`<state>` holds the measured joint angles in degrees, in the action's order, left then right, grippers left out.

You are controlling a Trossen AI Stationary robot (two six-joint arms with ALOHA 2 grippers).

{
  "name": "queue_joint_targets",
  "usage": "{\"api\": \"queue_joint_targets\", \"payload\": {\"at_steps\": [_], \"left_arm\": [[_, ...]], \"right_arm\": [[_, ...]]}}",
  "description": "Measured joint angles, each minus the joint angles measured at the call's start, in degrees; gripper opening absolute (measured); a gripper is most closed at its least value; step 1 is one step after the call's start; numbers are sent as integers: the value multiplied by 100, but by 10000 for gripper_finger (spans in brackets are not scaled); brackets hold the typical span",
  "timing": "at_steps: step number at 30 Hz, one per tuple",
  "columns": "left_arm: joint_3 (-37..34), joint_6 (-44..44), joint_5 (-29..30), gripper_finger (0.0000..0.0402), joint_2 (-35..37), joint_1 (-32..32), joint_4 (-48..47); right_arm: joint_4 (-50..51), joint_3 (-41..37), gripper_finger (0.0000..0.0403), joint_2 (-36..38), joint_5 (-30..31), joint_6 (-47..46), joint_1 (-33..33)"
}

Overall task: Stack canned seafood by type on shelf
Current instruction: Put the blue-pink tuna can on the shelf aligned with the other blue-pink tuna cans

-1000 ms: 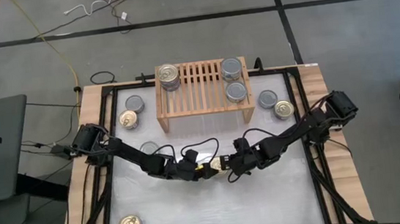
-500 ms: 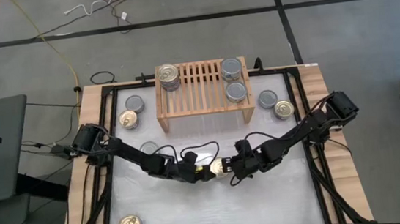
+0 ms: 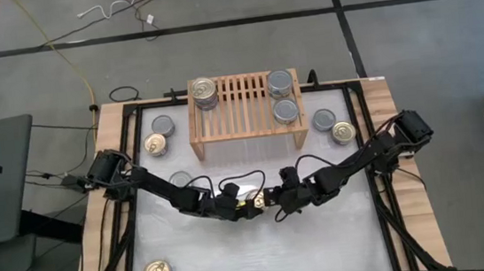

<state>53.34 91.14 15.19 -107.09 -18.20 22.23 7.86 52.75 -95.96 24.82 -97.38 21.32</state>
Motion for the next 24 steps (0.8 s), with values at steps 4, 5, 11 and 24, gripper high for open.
{"api": "queue_joint_targets", "payload": {"at_steps": [4,5,11,24], "left_arm": [[0,-5,-36,286,0,-2,-31],[0,-6,-33,286,0,0,-23],[2,-18,-14,286,1,7,-3],[7,26,8,286,3,4,-146]], "right_arm": [[114,0,12,0,-168,33,7],[225,0,12,0,-265,31,7],[819,2,12,0,-461,-224,123],[588,-13,12,-403,-741,-313,182]]}}
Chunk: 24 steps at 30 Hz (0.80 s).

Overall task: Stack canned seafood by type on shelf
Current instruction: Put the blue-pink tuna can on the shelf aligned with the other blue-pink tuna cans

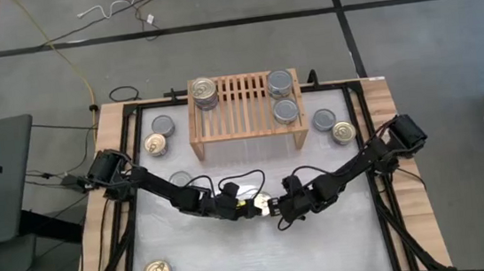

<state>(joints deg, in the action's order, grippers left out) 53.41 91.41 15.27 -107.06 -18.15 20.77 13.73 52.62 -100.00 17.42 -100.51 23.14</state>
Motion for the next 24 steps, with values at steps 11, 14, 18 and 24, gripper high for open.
{"api": "queue_joint_targets", "payload": {"at_steps": [11,14,18,24], "left_arm": [[0,-118,1,286,36,24,-30],[0,-139,-3,286,36,24,16],[0,-160,-3,286,36,24,51],[0,-228,-9,286,36,58,93]], "right_arm": [[107,20,46,298,36,306,166],[428,17,62,557,232,334,250],[682,20,75,840,620,367,306],[650,20,103,791,699,634,282]]}}
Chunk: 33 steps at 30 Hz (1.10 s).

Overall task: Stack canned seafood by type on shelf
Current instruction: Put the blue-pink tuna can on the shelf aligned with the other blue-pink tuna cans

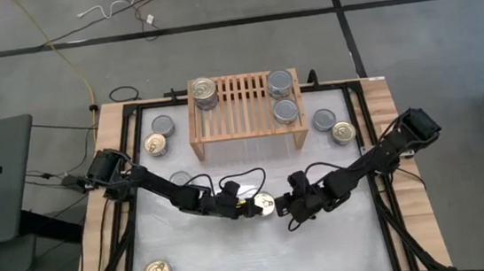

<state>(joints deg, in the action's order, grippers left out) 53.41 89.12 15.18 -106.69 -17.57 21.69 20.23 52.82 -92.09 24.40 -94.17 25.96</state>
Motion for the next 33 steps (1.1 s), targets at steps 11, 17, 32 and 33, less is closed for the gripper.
{"api": "queue_joint_targets", "payload": {"at_steps": [11,17,32,33], "left_arm": [[0,-35,2,286,0,32,103],[-2,-22,7,286,0,34,188],[-2,43,13,286,0,53,162],[-3,40,12,286,0,54,160]], "right_arm": [[-349,-4,180,-197,17,295,-286],[-507,4,176,-278,-28,468,-492],[-825,9,62,-654,-296,473,-496],[-820,9,50,-642,-286,475,-496]]}}
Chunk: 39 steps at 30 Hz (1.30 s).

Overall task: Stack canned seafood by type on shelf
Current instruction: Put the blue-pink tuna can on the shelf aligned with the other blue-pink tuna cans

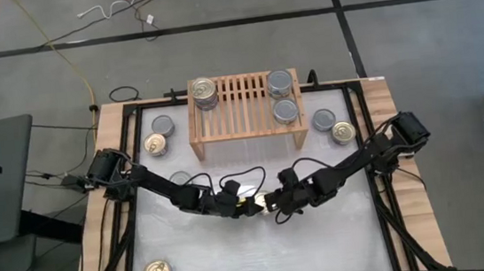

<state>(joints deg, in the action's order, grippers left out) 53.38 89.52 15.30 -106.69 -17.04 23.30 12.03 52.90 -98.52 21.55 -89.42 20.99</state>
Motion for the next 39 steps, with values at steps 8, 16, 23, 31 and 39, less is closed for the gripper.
{"api": "queue_joint_targets", "payload": {"at_steps": [8,16,23,31,39], "left_arm": [[-3,207,-67,286,0,16,6],[-3,255,-331,286,0,19,7],[-3,222,-480,286,0,17,-18],[3,198,-483,286,0,17,-260],[3,201,-134,286,4,16,-274]], "right_arm": [[137,5,12,8,0,12,-2],[201,7,11,4,-75,-5,0],[255,2,11,2,-129,-23,0],[287,-3,11,-7,-176,-8,0],[217,-13,11,-14,-180,81,0]]}}
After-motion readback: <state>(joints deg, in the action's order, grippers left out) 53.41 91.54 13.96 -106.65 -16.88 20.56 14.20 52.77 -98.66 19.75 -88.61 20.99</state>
